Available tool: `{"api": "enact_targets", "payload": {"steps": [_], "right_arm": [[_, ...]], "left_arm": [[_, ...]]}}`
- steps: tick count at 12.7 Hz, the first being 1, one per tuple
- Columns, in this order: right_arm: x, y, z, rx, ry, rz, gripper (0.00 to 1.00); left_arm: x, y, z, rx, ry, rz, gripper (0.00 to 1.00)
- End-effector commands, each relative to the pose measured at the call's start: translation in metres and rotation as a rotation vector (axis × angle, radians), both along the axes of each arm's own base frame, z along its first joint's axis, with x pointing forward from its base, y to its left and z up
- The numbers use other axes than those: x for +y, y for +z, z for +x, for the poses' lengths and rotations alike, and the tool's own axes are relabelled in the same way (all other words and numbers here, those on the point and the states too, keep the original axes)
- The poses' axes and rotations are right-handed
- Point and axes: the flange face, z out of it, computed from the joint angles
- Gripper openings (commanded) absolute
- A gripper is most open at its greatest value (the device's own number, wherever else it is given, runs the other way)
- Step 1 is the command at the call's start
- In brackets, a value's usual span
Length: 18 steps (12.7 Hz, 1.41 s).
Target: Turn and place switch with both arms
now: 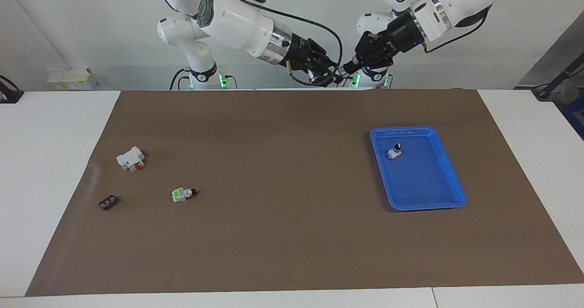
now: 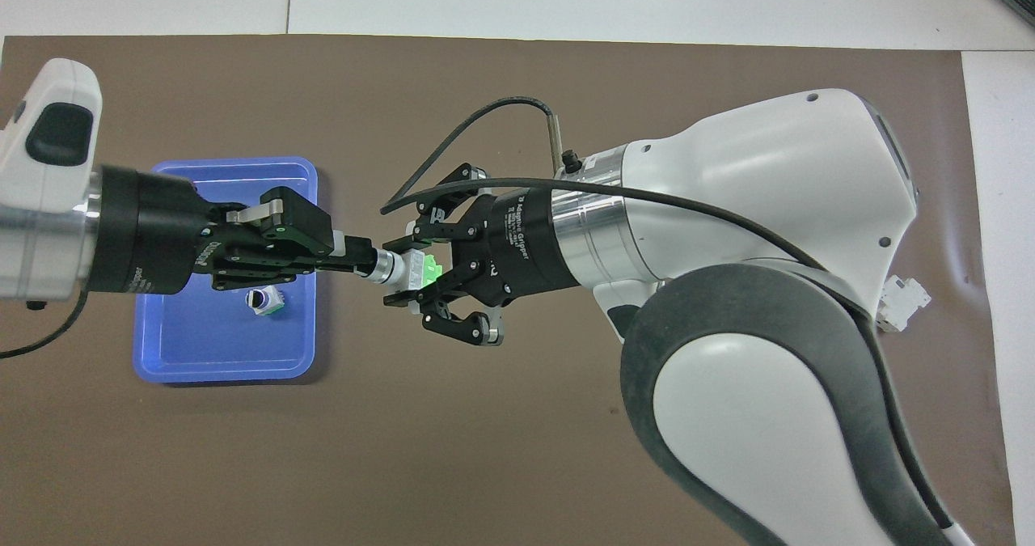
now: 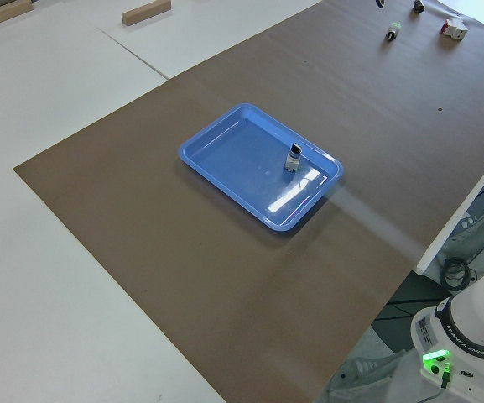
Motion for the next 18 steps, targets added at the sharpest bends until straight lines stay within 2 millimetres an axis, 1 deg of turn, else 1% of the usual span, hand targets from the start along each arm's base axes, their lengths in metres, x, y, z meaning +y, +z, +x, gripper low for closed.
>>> {"api": "enact_targets", "payload": {"steps": [1,3,5,8,12,14,18], "right_arm": [[-0.003,-0.002,0.009,0.015,-0.026,-0.014,0.0],[-0.003,-0.002,0.009,0.015,-0.026,-0.014,0.0],[-0.003,-0.002,0.009,0.015,-0.026,-0.014,0.0],[-0.003,-0.002,0.008,0.016,-0.024,-0.014,0.0],[-0.002,-0.003,0.007,0.02,-0.018,-0.016,0.0],[-0.002,-0.003,0.007,0.021,-0.017,-0.016,0.0],[-0.002,-0.002,0.007,0.021,-0.018,-0.016,0.0]], "left_arm": [[-0.003,0.023,-0.022,0.12,0.084,-0.001,0.0],[-0.006,0.029,-0.024,0.178,0.15,0.0,0.0],[-0.005,0.035,-0.025,0.191,0.164,0.0,0.0],[-0.007,0.044,-0.022,0.331,0.324,-0.004,0.0],[-0.007,0.045,-0.02,0.519,0.501,0.001,0.0],[-0.006,0.05,-0.019,0.617,0.599,-0.001,0.0],[-0.009,0.055,-0.021,0.75,0.72,0.0,0.0]]}}
